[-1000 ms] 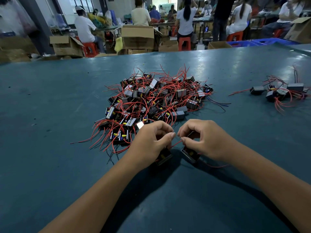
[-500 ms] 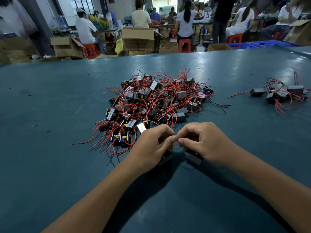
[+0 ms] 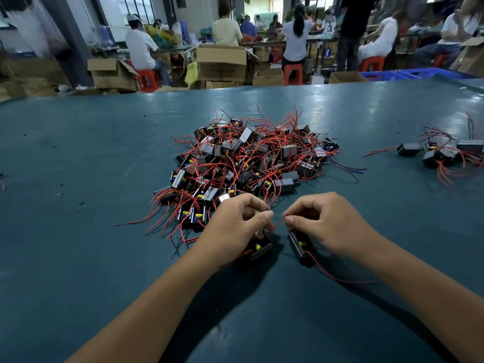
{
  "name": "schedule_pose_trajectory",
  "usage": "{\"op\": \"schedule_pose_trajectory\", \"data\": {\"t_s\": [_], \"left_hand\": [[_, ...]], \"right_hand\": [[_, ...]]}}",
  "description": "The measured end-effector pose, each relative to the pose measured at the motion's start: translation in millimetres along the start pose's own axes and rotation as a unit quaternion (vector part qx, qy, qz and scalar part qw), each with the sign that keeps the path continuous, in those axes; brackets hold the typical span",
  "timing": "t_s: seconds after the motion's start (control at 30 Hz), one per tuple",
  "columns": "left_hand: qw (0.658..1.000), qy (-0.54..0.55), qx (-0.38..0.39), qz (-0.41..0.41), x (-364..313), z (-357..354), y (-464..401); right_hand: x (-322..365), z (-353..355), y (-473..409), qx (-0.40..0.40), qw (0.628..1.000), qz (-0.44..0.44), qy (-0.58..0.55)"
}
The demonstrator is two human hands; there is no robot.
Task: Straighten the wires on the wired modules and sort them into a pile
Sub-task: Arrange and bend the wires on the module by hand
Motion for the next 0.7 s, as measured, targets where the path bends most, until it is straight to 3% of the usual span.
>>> {"op": "schedule_pose_trajectory", "data": {"t_s": [0.13,0.4,0.7], "left_hand": [[1.0,-0.011,0.009,-0.016,1,-2,0],[0.999,-0.022,-0.011,-0.034,1,-6,2],[0.999,0.04,0.003,-0.011,1,-7,4]], "right_hand": [[-1,-6,1,-0.042,0.999,-0.027,-0.011],[11,-13,4,-0.061,0.987,-0.014,-0.145],[8,-20,5,-0.08,0.966,-0.046,-0.241]]}}
Point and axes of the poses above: each hand's wrist, its own y-axis away from the middle knuckle, its own z-axis out of the back of the hand, x = y × z, the point moved 1 cm from there along -y, towards the middle knuckle, and after that the axes turned 12 degrees about z, right-handed, at the moved point
